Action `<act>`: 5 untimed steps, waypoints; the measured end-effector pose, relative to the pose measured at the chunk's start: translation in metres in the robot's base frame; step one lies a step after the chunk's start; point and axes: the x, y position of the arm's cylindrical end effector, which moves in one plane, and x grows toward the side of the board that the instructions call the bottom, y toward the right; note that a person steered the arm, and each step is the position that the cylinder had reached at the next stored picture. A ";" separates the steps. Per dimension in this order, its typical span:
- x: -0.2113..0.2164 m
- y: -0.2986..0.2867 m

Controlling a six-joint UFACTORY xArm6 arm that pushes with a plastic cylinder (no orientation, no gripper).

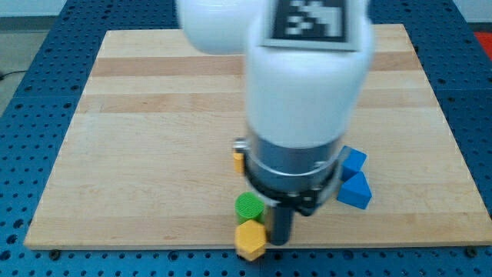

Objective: Move the green circle to the bottom right of the yellow heart

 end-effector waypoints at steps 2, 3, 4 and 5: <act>-0.023 -0.036; -0.054 -0.042; -0.070 -0.109; -0.077 -0.106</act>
